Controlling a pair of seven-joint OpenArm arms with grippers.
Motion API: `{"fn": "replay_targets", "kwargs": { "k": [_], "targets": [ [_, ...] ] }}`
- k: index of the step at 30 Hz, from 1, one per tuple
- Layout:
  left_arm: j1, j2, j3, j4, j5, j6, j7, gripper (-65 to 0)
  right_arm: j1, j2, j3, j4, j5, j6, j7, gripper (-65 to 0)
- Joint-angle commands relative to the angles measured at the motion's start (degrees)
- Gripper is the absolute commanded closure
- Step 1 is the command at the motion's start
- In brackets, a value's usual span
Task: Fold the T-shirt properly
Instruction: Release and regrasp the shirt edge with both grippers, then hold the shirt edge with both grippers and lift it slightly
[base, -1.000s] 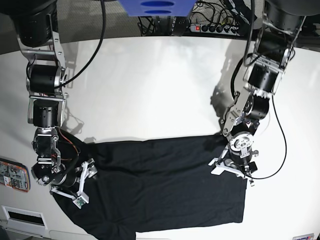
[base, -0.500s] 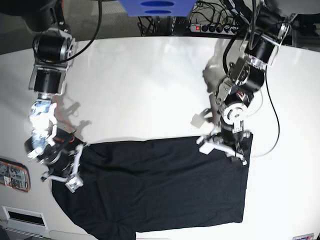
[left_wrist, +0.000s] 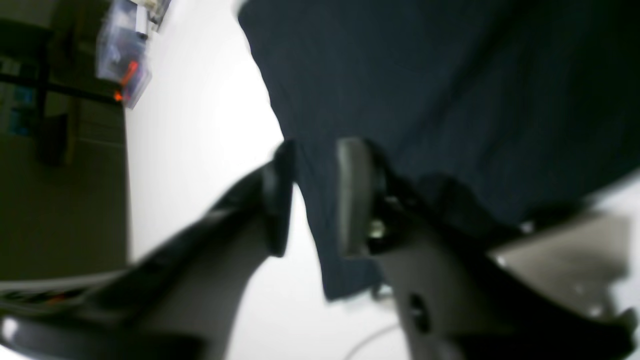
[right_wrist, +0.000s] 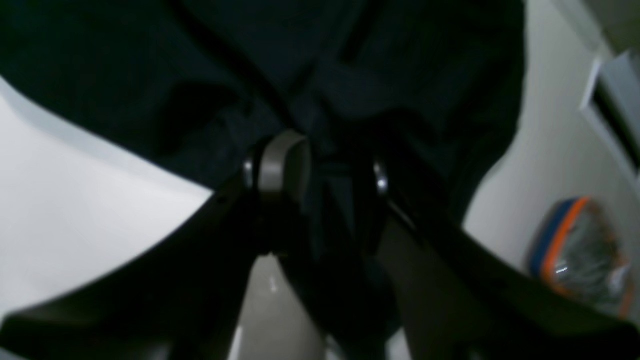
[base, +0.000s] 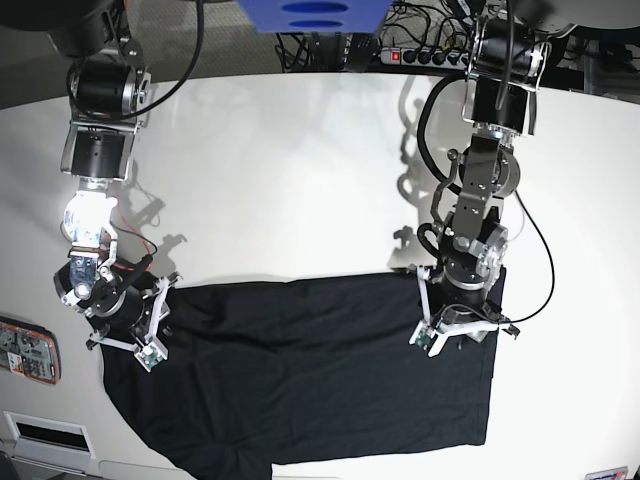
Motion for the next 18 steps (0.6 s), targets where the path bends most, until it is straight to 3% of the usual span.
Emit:
{"fn": "replay_targets", "kwargs": {
  "k": [1,3,8,12,13,18],
  "targets": [
    [-0.63,-0.34,-0.33,0.84,-0.64,0.44,-0.18,-25.7,1.42,0.47,0.26,0.06,1.41,-0.34,1.04,-18.0],
    [-0.63,-0.43,-0.41,0.66,-2.31,0.26,-0.18,-31.3,1.42,0.47,0.26,-1.43,4.22,-0.34,0.25,-21.9],
    [-0.81,-0.61,-0.77,-2.5,-3.81,0.17,-0.18,-32.0,1.42,0.56,2.02,-4.33,10.38,-0.34,-1.51,-34.4],
    [-1.07,-0.52,-0.77,-5.31,-3.89,0.26,-0.27,-32.1,3.18,0.47,9.06,-7.94,10.99,-0.34,-1.25,-34.6],
    [-1.25,-0.52,-0.85,-6.02,-4.07,0.26,-0.27,-32.3,4.5,0.12,10.55,-8.9,10.99,-1.08,-0.98,-34.0],
    [-2.83,-0.52,-2.44,-7.34,-12.77,0.44,-0.27,-32.3,6.08,-3.66,13.36,-10.66,10.91,-11.72,2.01,-32.5]
  ]
}}
